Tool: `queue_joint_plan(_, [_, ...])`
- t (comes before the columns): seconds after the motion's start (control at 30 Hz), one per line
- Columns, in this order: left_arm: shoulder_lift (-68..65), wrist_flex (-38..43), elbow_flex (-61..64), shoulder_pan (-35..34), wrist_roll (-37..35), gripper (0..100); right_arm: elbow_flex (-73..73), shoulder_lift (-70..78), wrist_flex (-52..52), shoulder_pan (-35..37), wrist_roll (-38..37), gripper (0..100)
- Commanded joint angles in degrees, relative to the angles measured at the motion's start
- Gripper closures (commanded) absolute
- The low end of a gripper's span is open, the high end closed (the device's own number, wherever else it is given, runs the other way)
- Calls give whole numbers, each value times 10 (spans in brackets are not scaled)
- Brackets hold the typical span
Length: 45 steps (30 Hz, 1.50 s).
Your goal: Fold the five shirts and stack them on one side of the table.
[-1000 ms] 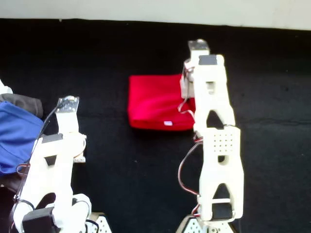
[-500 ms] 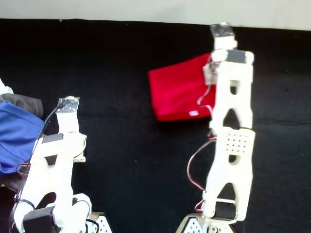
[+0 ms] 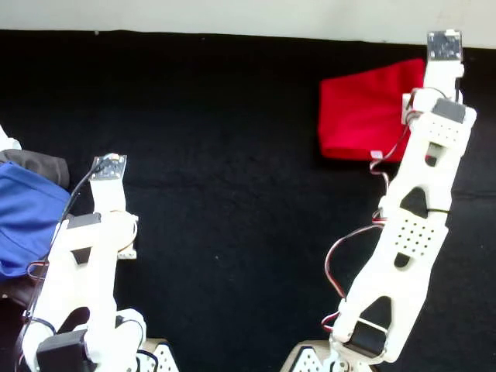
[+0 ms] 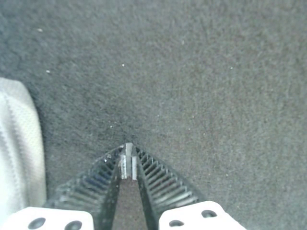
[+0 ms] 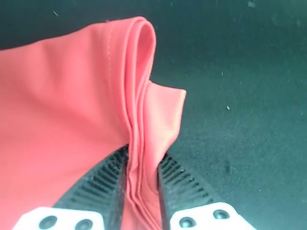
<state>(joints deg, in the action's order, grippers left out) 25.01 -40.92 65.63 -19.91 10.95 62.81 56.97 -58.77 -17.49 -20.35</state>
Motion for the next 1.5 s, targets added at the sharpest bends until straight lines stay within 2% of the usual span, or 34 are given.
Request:
queue_joint_plan(0.0, [0,8,2,-4,4,991,-23,-19,26,-7,-6,993])
queue_joint_plan(0.2, [0,8,3,-4,4,991,-26,-22,23,0,-4,980])
queue_joint_plan(0.37, [0,8,3,-4,4,991,-17,-26,12,-8,-2,848])
queue_joint_plan(0.47, [0,8,3,-4,4,991,19,-25,-7,-10,7,858])
queue_joint_plan(0.6, [0,8,3,-4,4,991,84,-26,-34,-9,64,858])
queue_joint_plan(0.73, [0,8,3,-4,4,991,159,-26,-124,9,78,857])
queue_joint_plan(1.03, [0,4,-11,-5,4,988,298,-26,-356,43,56,859])
queue_joint_plan(1.17, [32,-84,-73,-51,3,986,336,-27,-425,51,56,859])
queue_joint_plan(1.27, [82,-201,-167,-108,4,967,335,-35,-425,49,56,859])
queue_joint_plan(1.37, [126,-313,-275,-178,38,855,284,-69,-425,52,73,859])
queue_joint_plan(1.47, [133,-335,-332,-252,98,755,174,-149,-425,73,91,858])
